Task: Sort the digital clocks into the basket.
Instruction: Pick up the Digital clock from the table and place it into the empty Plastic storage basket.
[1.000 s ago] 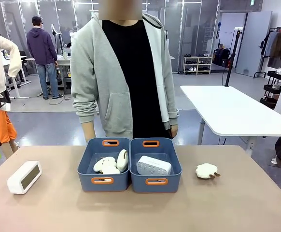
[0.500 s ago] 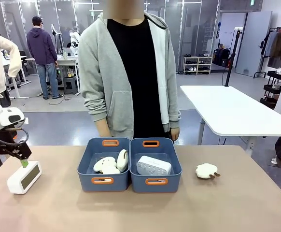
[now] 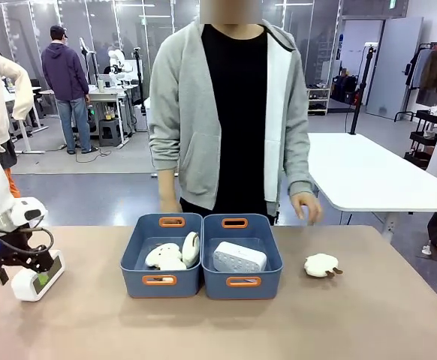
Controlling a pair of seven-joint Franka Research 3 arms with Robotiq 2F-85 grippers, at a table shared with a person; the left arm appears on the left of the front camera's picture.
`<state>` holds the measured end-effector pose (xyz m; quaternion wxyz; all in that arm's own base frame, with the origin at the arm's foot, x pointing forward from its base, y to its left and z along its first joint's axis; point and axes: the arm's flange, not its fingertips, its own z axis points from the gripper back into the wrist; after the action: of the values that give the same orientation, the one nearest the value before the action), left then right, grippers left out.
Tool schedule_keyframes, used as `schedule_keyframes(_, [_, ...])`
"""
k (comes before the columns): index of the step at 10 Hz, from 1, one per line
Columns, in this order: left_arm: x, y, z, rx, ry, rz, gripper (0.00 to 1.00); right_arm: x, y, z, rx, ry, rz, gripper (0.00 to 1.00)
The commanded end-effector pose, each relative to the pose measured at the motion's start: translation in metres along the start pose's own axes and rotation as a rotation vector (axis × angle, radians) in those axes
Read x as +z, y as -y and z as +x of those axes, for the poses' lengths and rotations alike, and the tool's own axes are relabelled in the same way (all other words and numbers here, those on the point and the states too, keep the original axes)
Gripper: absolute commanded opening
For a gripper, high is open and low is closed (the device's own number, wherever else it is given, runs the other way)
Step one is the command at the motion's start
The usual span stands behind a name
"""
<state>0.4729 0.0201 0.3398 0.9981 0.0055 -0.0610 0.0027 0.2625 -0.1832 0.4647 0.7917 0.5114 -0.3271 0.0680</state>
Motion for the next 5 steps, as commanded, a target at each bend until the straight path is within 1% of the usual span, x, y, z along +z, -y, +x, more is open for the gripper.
schedule_keyframes(1, [-0.0131,-0.0045,0.0032,0.081,0.065,0.006,1.00,0.0012,0.0001,0.0022,0.006,0.001,0.007,0.95])
schedule_keyframes(2, [-0.0165,-0.0060,0.0037,0.070,0.064,0.035,0.64,0.0012,0.0001,0.0022,0.006,0.001,0.007,0.95])
schedule_keyframes(3, [-0.0188,-0.0078,0.0037,0.068,0.055,0.008,0.43,0.0012,0.0001,0.0022,0.006,0.001,0.007,0.95])
schedule_keyframes(4, [-0.0202,-0.0070,0.0048,0.054,0.061,-0.012,0.07,0.0012,0.0001,0.0022,0.006,0.001,0.007,0.95])
schedule_keyframes(5, [-0.0189,-0.0074,0.0042,0.053,0.066,-0.014,0.00,0.0012,0.0001,0.0022,0.006,0.001,0.007,0.95])
